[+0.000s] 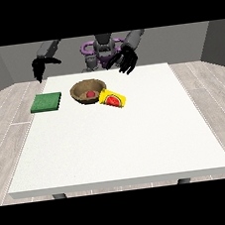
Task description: Pick the cup and pour the ball into the bowl, then pick the bowl and place it on the pad
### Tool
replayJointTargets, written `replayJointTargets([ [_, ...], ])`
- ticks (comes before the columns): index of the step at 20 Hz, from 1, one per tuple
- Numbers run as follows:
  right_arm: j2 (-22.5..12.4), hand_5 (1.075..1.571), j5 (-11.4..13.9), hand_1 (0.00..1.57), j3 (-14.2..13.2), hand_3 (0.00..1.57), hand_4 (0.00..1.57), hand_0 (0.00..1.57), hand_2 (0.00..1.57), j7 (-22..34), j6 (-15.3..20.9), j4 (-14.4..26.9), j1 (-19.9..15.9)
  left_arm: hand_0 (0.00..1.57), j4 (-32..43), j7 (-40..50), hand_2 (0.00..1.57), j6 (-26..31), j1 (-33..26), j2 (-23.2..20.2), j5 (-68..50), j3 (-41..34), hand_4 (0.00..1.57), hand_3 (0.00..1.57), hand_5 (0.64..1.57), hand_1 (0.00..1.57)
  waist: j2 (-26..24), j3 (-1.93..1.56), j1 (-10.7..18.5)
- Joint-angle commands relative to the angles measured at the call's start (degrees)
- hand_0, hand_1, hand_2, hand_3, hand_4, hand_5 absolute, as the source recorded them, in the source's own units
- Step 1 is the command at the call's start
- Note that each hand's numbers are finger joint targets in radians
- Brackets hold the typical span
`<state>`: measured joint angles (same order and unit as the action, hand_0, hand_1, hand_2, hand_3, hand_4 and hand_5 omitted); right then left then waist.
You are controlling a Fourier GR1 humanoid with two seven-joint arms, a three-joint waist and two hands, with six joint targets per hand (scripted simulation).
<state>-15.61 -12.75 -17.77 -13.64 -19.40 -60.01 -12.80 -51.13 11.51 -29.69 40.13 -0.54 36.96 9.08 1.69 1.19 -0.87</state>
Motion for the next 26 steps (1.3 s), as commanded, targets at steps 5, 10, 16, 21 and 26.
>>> replayJointTargets([
  [5, 9.61, 1.571, 4.97, 0.00, 3.32, 0.00, 0.24, 0.00, 0.00, -0.25, 13.64, -2.30, -3.33, 0.00, -12.06, -22.45, 0.00, 10.65, -12.64, 0.53, -28.12, -2.22, 0.00, 0.00, 1.566, 0.00, 4.61, -0.88, 5.75],
  [10, 13.16, 1.569, 5.33, 0.00, 2.80, 0.00, 0.32, 0.00, 0.00, -3.06, 18.35, 0.82, -2.76, 0.00, -13.44, -27.47, 0.00, 20.83, -17.04, -2.33, -31.23, -4.38, 0.00, 0.00, 1.563, 0.00, 3.43, -1.17, 8.73],
  [16, 8.21, 1.567, 3.39, 0.00, -0.79, 0.00, 0.26, 0.00, 0.00, -8.56, 16.58, 13.22, -9.94, 0.00, -18.95, -24.04, 0.00, 24.26, -14.43, -5.19, -32.33, -6.60, 0.00, 0.00, 1.565, 0.00, 6.64, -1.22, 9.02],
  [21, 9.08, 1.561, 3.51, 0.00, -0.31, 0.00, 0.19, 0.00, 0.00, -12.51, 18.41, 19.22, -13.16, 0.00, -20.16, -27.10, 0.00, 24.49, -19.43, -5.11, -31.43, -6.66, 0.00, 0.00, 1.565, 0.00, 7.29, -1.22, 9.14],
  [26, 10.96, 1.563, 4.89, 0.00, 2.54, 0.00, 0.10, 0.00, 0.00, -12.75, 20.17, 21.68, -16.09, 0.00, -17.19, -27.67, 0.00, 22.81, -15.39, -5.93, -31.25, -10.38, 0.00, 0.00, 1.566, 0.00, 8.61, -1.20, 5.83],
])
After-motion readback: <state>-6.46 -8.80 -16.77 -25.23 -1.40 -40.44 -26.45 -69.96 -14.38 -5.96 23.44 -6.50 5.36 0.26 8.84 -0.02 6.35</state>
